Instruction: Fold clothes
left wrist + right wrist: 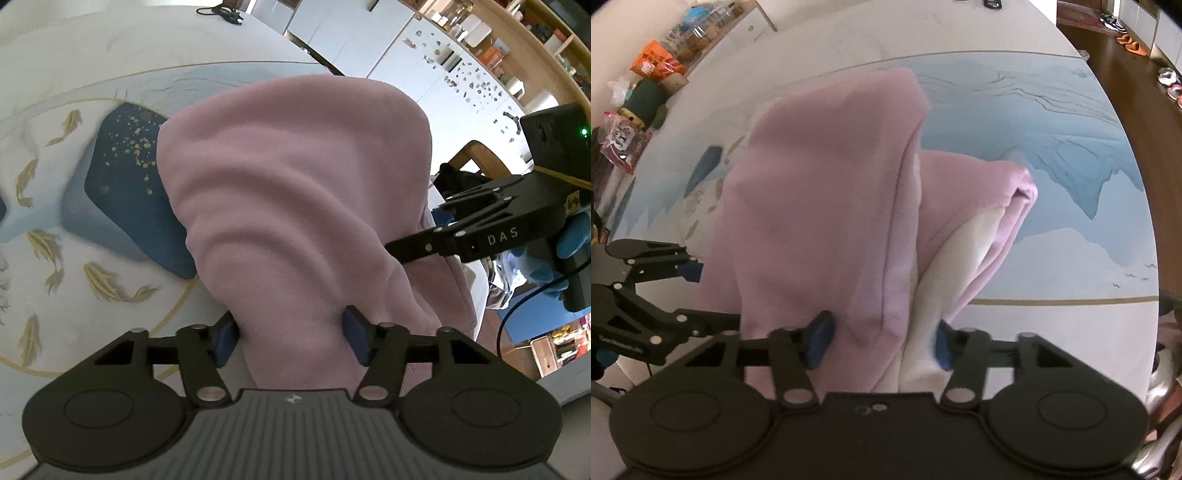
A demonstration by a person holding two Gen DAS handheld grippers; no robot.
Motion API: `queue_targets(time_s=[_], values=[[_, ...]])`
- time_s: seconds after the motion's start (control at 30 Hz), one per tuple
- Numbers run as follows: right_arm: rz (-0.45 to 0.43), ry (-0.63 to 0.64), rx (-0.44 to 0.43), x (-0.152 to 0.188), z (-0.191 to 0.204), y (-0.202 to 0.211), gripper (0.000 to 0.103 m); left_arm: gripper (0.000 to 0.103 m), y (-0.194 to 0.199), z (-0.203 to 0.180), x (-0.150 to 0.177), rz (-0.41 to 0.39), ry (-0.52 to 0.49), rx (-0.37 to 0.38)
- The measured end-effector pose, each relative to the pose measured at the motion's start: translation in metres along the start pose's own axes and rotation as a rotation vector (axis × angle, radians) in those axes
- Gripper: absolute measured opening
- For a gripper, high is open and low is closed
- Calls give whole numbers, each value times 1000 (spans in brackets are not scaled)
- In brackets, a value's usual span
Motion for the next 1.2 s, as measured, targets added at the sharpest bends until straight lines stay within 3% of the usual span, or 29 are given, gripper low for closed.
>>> queue_targets(time_s=[0.2, 0.4, 0.53, 0.83, 0.97, 1.2], values=[[-27, 43, 8, -5, 5, 7, 103, 43, 12, 5, -5, -27, 2, -24], [-65, 140, -39, -37, 29, -6, 103, 40, 33, 32, -17, -81, 29, -99], [-90, 227, -78, -75, 56, -30, 103, 39, 55, 73, -36, -136, 42, -183], [-187, 349, -153, -194, 137, -107, 103, 39, 105, 187, -98, -241, -1, -375], [-224, 354, -148, -239, 156, -137, 103, 39, 107, 223, -124, -262, -31, -422], [-224, 335, -106, -282, 157, -179, 103, 39, 93, 266, -155, -289, -18, -456]])
Point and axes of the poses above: each gripper's, at about its wrist camera, not at the fingertips, and y roughly against the way its jaws point, z to its left, x to its underside, the point moved 8 cm from there along -y, roughly the way its jaws point, and after that the axes turned 9 degrees about -z, right-handed, at the moved point
